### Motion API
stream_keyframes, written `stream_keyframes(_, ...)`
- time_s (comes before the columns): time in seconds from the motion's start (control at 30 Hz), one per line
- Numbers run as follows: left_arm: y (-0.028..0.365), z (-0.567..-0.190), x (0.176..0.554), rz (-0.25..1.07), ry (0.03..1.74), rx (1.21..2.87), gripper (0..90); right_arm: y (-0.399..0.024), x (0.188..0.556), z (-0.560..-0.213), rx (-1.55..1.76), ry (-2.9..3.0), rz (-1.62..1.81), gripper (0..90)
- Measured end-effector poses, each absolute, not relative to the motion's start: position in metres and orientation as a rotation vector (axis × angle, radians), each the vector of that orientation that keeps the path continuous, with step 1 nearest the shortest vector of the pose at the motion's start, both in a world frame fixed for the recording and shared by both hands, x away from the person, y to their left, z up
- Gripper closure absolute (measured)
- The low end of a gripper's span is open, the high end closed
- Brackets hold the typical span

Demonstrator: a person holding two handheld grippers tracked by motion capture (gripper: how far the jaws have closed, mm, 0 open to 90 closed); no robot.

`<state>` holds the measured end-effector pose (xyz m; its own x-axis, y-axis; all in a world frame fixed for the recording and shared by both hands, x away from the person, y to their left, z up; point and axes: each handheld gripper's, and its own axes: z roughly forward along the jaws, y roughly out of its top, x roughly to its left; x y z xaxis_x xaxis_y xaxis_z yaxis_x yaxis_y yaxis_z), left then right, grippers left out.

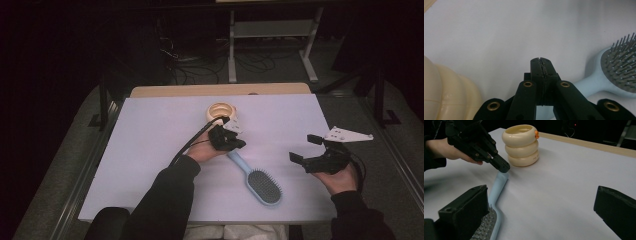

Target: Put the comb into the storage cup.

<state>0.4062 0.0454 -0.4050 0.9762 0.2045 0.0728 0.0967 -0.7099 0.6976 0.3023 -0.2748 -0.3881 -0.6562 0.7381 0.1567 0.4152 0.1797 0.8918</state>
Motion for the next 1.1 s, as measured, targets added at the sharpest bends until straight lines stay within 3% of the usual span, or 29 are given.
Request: stream_keyframes(1.1,0.041,-0.427,0.411,0.111,0.263,2.526,90.0,-0.272,0.303,-0.390,1.099,2.179,1.458,0.0)
